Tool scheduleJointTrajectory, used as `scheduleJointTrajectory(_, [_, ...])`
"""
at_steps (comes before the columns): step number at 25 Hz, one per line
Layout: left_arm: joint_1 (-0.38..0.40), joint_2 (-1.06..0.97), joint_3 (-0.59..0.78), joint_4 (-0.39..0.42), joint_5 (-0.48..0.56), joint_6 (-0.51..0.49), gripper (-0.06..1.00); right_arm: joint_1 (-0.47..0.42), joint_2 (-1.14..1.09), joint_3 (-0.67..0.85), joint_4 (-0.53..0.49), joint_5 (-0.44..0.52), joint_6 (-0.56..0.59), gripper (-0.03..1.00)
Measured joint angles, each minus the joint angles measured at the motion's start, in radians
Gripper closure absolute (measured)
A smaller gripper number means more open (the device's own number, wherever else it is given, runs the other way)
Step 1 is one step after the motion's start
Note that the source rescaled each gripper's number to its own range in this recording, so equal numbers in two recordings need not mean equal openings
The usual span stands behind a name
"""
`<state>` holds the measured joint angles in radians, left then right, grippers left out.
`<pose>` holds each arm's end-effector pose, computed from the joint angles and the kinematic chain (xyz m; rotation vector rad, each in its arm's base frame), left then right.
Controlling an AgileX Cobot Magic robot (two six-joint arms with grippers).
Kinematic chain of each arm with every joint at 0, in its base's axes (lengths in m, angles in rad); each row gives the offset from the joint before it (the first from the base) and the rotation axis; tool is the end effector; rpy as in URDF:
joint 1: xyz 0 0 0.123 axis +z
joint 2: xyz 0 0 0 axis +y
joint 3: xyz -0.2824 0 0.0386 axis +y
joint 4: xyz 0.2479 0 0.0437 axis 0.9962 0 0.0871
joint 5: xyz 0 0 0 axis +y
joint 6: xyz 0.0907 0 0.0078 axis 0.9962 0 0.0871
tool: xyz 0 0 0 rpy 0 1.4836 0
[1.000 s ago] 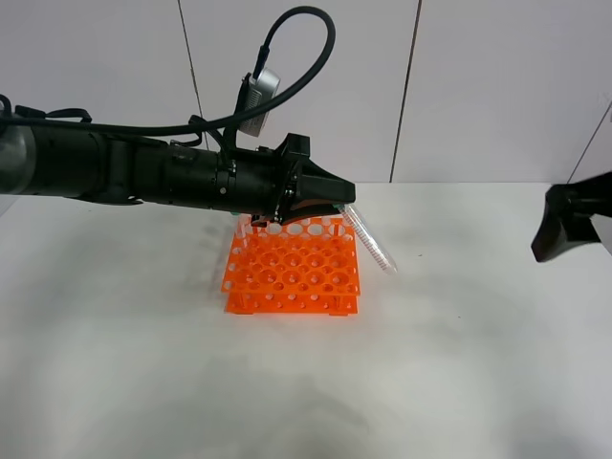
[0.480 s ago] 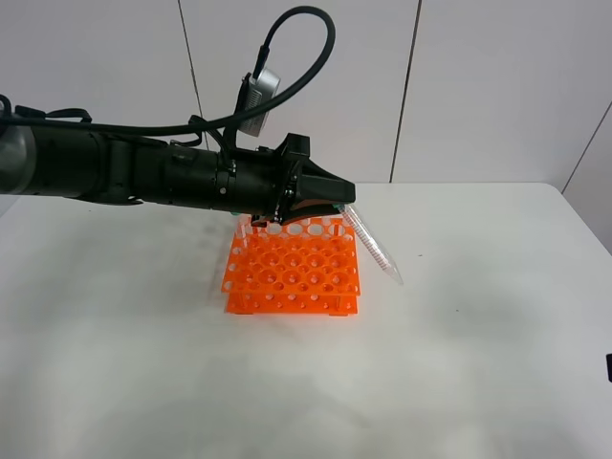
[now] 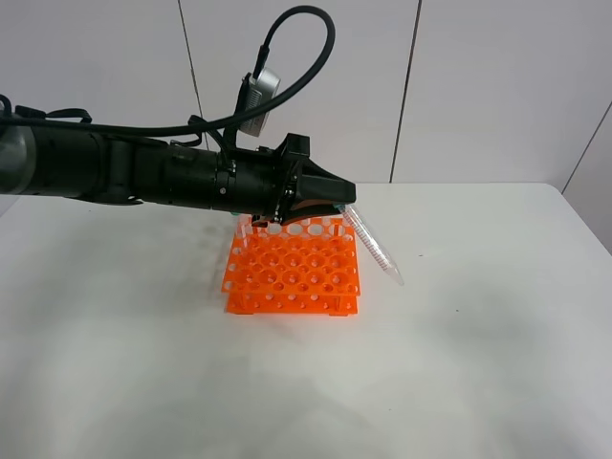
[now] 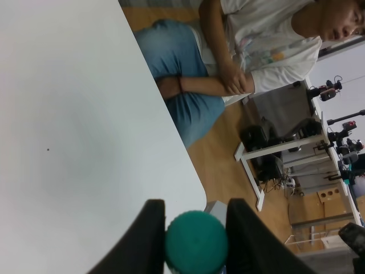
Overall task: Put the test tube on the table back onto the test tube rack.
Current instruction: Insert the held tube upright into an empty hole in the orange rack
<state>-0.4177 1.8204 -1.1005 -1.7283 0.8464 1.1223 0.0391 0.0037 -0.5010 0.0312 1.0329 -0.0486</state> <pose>0.3175 -0.2147 0.2295 0.2990 2.1928 -1.4989 -0.0034 0.0023 0.2798 -0.0894 2.0170 0.0312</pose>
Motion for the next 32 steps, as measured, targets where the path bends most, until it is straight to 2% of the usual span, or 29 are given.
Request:
scheduleJointTrajectory(8, [0.0, -0.026, 0.0, 0.0, 0.0, 0.0, 0.94, 0.0, -0.01, 0.0, 0.0, 0.0, 0.0, -0.03])
scheduleJointTrajectory(12, [0.0, -0.071, 0.0, 0.033, -0.055, 0.0, 0.94, 0.0, -0.01, 0.0, 0.0, 0.0, 0.0, -0.03])
scheduleJointTrajectory(14, [0.0, -0.109, 0.0, 0.092, -0.101, -0.01, 0.94, 0.0, -0.01, 0.0, 0.0, 0.0, 0.0, -0.03])
scheduleJointTrajectory(18, [0.0, -0.2, 0.0, 0.273, -0.214, -0.083, 0.94, 0.0, -0.01, 0.0, -0.001, 0.0, 0.0, -0.03])
scheduleJointTrajectory(20, [0.0, -0.241, 0.0, 0.398, -0.275, -0.147, 0.94, 0.0, -0.01, 0.0, -0.001, 0.0, 0.0, -0.03])
scheduleJointTrajectory(24, [0.0, -0.31, 0.0, 0.596, -0.372, -0.271, 0.94, 0.0, -0.01, 0.0, -0.002, 0.0, 0.0, -0.03])
scheduleJointTrajectory(32, [0.0, -0.379, 0.0, 0.935, -0.493, -0.508, 0.94, 0.0, -0.01, 0.0, -0.002, 0.0, 0.0, -0.03])
